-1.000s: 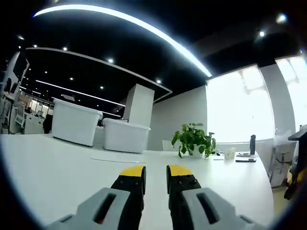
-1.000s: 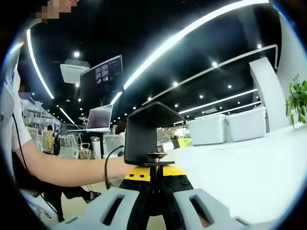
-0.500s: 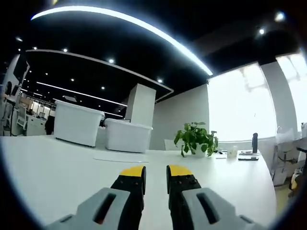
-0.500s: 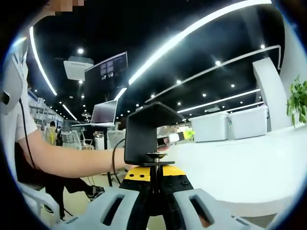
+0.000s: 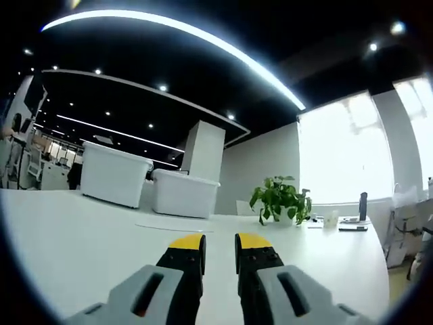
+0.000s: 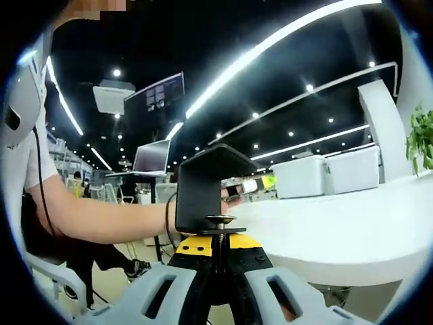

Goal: Clamp the fixed fixture on the desktop, loosen the retaining clip, secure it to the edge of the desk, and tighten the retaining clip.

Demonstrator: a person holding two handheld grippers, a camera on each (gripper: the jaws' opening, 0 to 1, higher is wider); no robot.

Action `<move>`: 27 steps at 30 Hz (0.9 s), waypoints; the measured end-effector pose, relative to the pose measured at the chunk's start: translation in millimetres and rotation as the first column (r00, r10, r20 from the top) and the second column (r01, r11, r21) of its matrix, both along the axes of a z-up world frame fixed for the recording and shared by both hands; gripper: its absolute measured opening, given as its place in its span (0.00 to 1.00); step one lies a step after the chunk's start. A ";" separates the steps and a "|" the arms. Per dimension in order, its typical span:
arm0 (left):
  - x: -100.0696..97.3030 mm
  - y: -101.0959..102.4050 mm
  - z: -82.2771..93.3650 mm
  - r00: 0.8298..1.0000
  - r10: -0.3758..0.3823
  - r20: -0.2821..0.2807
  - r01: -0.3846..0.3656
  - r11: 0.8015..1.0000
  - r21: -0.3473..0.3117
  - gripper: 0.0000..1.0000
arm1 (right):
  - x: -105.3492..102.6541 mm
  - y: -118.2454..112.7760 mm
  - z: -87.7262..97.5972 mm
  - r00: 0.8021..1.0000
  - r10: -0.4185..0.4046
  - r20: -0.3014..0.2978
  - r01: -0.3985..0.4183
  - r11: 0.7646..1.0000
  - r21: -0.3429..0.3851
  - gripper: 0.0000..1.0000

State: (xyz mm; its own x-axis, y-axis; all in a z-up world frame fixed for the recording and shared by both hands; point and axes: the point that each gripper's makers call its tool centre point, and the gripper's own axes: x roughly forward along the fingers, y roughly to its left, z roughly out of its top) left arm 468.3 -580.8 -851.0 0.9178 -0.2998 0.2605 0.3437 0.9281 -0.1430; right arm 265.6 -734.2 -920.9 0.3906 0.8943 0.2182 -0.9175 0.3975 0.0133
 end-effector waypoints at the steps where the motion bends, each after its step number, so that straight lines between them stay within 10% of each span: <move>1: -0.6 0.0 0.4 1.000 0.000 0.001 0.000 1.000 -0.003 0.18 | -0.8 -0.3 -1.5 1.000 0.003 -0.004 -0.003 1.000 0.003 0.03; 27: 11.0 8.5 -2.1 1.000 0.004 0.001 -0.004 1.000 -0.002 0.18 | 12.2 -0.3 -55.6 0.998 -0.014 -0.057 0.012 0.999 -0.035 0.03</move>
